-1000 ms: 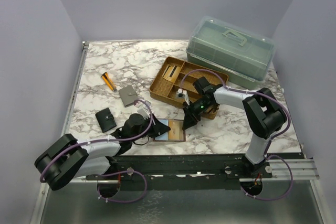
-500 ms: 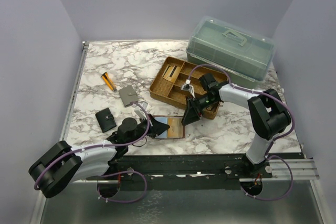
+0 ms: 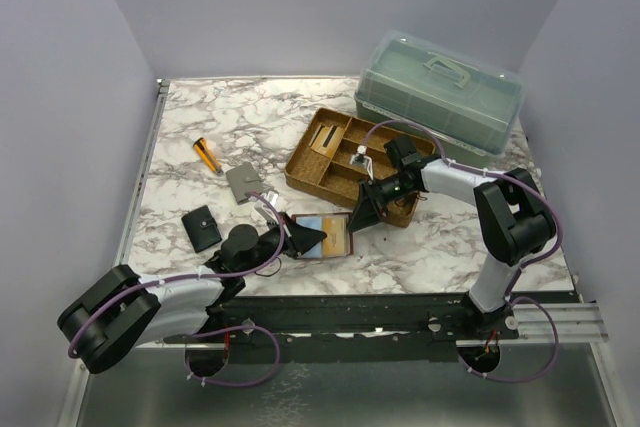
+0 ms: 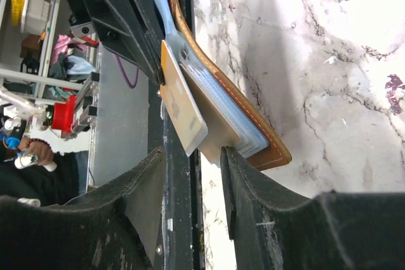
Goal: Take the credit cards out of the card holder
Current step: Pick up the card holder from the center of the board.
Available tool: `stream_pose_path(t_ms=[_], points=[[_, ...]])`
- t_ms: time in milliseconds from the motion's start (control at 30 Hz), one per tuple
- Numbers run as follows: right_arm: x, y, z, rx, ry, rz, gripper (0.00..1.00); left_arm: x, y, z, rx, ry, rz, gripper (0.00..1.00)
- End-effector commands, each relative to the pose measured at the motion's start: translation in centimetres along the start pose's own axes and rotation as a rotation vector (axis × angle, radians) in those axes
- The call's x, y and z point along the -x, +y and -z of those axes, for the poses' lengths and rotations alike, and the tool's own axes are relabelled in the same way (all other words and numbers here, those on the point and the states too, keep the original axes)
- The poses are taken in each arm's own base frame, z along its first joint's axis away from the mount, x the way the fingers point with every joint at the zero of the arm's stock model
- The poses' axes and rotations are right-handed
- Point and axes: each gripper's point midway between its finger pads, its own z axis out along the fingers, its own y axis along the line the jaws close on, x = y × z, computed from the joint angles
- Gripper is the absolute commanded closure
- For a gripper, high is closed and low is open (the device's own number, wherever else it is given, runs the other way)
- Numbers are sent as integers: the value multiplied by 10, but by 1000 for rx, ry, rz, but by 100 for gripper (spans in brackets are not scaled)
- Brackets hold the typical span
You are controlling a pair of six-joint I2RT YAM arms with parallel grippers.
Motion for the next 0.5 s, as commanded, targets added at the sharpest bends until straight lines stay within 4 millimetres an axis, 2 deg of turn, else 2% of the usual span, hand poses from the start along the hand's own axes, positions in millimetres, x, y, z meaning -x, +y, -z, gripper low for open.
stream_pose_path(t_ms=[0,267,467], points=[[2,-8,3,-50,-8,9,53,15,-30,-5,-107,-42,-4,100],[9,13,4,43,-35,38,53,18,-41,-11,-149,-43,-6,100],[11,22,5,78,-44,43,55,17,-54,-16,-186,-31,-7,100]])
